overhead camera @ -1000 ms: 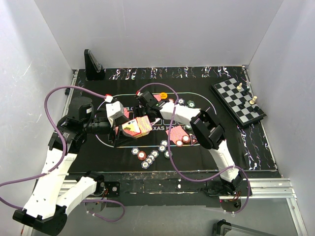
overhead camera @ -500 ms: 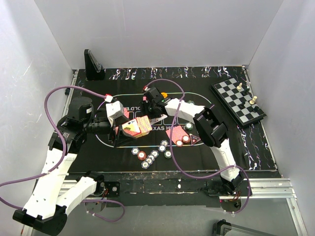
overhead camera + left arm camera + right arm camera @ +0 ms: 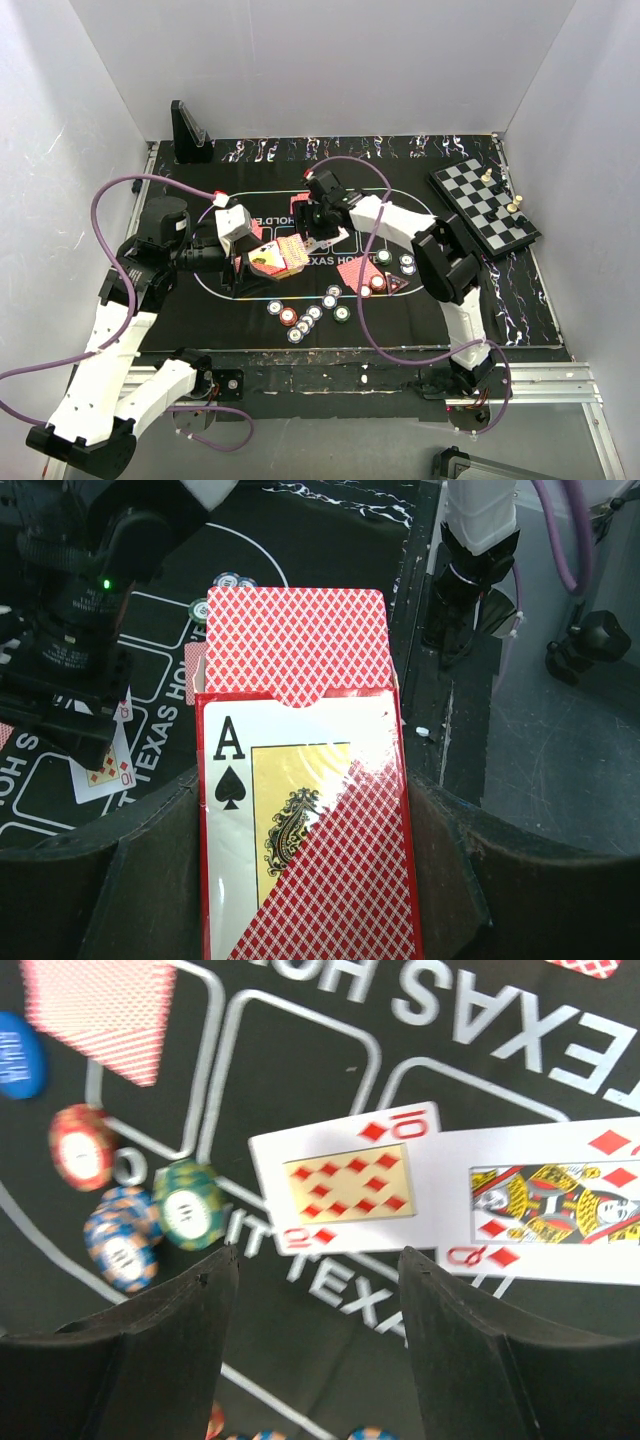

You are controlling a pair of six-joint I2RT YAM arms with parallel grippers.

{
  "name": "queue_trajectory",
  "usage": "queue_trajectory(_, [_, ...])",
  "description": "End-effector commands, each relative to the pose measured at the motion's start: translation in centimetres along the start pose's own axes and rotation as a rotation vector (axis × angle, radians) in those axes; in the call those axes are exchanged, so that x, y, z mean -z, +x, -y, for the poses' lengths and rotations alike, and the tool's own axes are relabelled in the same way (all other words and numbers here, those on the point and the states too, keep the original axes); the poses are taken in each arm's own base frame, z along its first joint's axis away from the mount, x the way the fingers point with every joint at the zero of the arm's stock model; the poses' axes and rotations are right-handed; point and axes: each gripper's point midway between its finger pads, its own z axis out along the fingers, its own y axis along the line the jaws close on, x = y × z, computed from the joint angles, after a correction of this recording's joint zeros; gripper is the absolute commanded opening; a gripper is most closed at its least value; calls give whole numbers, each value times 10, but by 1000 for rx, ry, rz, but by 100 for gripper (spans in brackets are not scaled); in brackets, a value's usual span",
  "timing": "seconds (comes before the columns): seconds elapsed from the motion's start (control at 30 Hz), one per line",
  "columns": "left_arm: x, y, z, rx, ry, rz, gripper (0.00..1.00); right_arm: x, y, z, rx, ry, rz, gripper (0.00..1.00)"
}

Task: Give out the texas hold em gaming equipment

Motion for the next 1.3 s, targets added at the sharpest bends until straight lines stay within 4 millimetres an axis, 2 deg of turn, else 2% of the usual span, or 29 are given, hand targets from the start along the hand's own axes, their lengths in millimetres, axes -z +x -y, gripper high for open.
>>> queue_trajectory(0.0, [-1, -4, -2, -31, -2, 33, 0, 85, -45, -48, -41, -190, 113, 75])
queue_trajectory(0.1, [-4, 3, -4, -18, 2, 26, 0, 127, -58, -56, -64, -250, 152, 82])
queue_trajectory(0.17, [-7, 8, -6, -13, 3, 22, 0, 152, -61, -54, -90, -276, 163, 84])
queue_trajectory(0.27, [-10, 12, -12, -19, -7, 19, 0, 185, -57, -46, -154, -346, 170, 86])
queue_trajectory(0.4, [-15, 18, -20, -23, -17, 9, 0, 226, -44, -43, -233, -520, 199, 87])
queue_trajectory(0.5, [-19, 22, -25, -31, -17, -2, 0, 252, -33, -55, -222, -622, 184, 88])
queue_trajectory(0.6, [-21, 23, -31, -39, -26, -7, 0, 267, -23, -72, -220, -732, 142, 88])
queue_trajectory(0.73, [-25, 23, -38, -43, -31, -7, 0, 280, -22, -81, -208, -795, 151, 89])
queue_trajectory(0.9, [-28, 24, -45, -43, -35, -14, 0, 291, -20, -105, -169, -865, 140, 90])
queue_trajectory(1.1, [-32, 21, -53, -48, -35, -21, 0, 269, -2, -131, -129, -880, 47, 91])
queue_trajectory(1.27, [-34, 18, -59, -62, -40, -25, 0, 251, 3, -131, -140, -878, -3, 91])
